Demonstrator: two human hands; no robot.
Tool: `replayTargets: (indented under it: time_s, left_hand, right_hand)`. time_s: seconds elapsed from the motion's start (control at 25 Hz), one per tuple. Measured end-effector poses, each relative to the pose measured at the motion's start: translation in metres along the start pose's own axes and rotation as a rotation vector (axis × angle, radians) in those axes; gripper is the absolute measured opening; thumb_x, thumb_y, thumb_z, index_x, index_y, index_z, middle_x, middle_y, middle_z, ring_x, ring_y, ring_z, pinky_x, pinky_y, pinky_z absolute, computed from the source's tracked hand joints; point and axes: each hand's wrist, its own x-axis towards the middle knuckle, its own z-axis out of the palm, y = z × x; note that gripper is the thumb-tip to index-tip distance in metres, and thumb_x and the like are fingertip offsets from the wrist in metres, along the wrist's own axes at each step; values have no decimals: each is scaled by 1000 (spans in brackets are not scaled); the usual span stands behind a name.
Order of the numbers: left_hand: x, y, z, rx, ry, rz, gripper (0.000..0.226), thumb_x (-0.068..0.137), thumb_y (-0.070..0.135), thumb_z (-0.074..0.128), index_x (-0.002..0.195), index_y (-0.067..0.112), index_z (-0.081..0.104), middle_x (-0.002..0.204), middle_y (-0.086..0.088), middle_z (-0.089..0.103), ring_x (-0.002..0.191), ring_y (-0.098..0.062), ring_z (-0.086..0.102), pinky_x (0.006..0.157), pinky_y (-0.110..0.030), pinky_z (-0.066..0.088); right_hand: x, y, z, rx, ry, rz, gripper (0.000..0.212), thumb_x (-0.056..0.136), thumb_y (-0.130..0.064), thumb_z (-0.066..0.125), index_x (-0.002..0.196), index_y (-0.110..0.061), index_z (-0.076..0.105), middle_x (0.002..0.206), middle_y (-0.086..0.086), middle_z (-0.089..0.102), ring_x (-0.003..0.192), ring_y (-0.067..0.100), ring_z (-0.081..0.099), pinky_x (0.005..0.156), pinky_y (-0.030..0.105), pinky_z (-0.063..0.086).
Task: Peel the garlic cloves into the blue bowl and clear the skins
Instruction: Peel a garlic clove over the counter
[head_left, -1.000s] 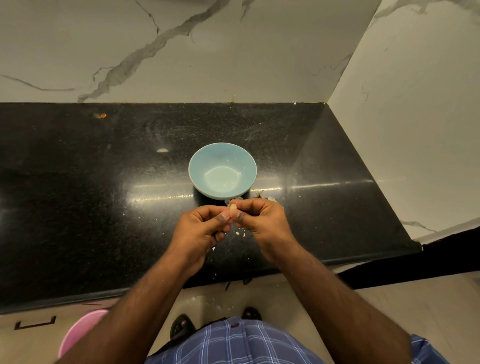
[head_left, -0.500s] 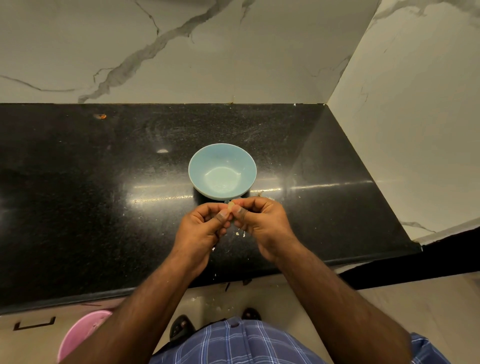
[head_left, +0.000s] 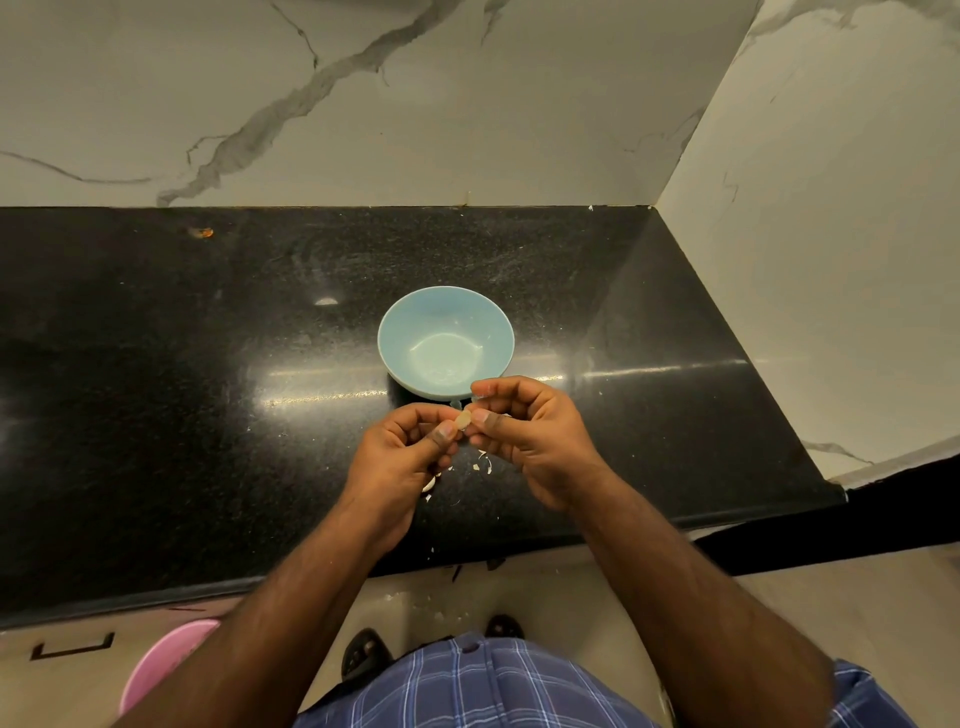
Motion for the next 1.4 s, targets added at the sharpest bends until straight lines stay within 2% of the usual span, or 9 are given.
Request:
replayTargets:
  time_s: [0.24,0.4,0.52,0.6,0.72,0.92,1.04,1.2,1.4]
  left_hand:
    - [-2,0,0,-79,-7,-60,22,92,6,64,85,21,80,79,-6,71,69,-12,60,69,-26,48]
    - [1,-2,-3,36,17,-22,15,95,10,65,100,15,79,94,-12,77,86,-21,67,75,-29,52]
    - [-1,3,-3,170,-15,43,22,91,19,69,111,13,76,103,-6,79,101,-18,73,82,-29,56]
    - [-1,6,-3,154,-34,33,32,83,26,73,112,13,76,103,-7,79,96,-16,74,75,-25,55]
    - [2,5,-3,88,-40,20,33,81,22,74,111,9,77,98,-13,78,83,-14,70,66,-20,53]
    - [2,-1,-8,7,-63,-32,27,82,22,75,107,11,80,98,-23,75,84,-20,66,71,-22,54]
    - [4,-1,-7,-25,-59,-45,27,81,20,75,105,9,79,96,-20,75,84,-20,66,70,-21,55]
    - [6,3,-5,-132,-10,-65,27,81,12,71,105,3,75,97,-17,77,80,-15,73,68,-19,58]
    - [6,4,-4,-164,1,-120,19,91,3,65,107,5,76,94,-12,77,78,-11,70,66,-17,57]
  right_hand:
    - [1,4,2,-25,3,-33,27,91,10,64,110,-9,68,89,8,73,83,21,73,73,29,60]
    - [2,7,4,-160,45,-120,27,87,7,71,109,-9,69,94,12,75,88,22,74,78,32,60]
    - [3,9,4,-259,81,-173,27,85,1,77,109,-9,69,94,11,76,92,23,74,84,37,61]
    - [3,8,3,-288,72,-175,28,85,0,78,109,-10,70,94,11,76,93,23,75,87,39,62]
    - [4,9,3,-322,64,-174,27,85,-1,78,108,-11,70,94,10,77,92,23,75,86,40,62]
    - [5,9,1,-367,74,-183,28,83,0,79,107,-11,70,91,8,76,89,21,75,85,37,62]
    - [6,9,0,-436,72,-193,25,85,-1,78,107,-12,71,91,7,76,89,19,74,84,34,62]
    - [10,7,-11,-535,181,-212,19,91,-2,70,102,-16,76,96,-1,76,92,10,72,88,33,61]
    - [13,4,-28,-747,248,-270,16,86,-6,78,99,-16,80,97,-4,76,90,7,72,87,35,61]
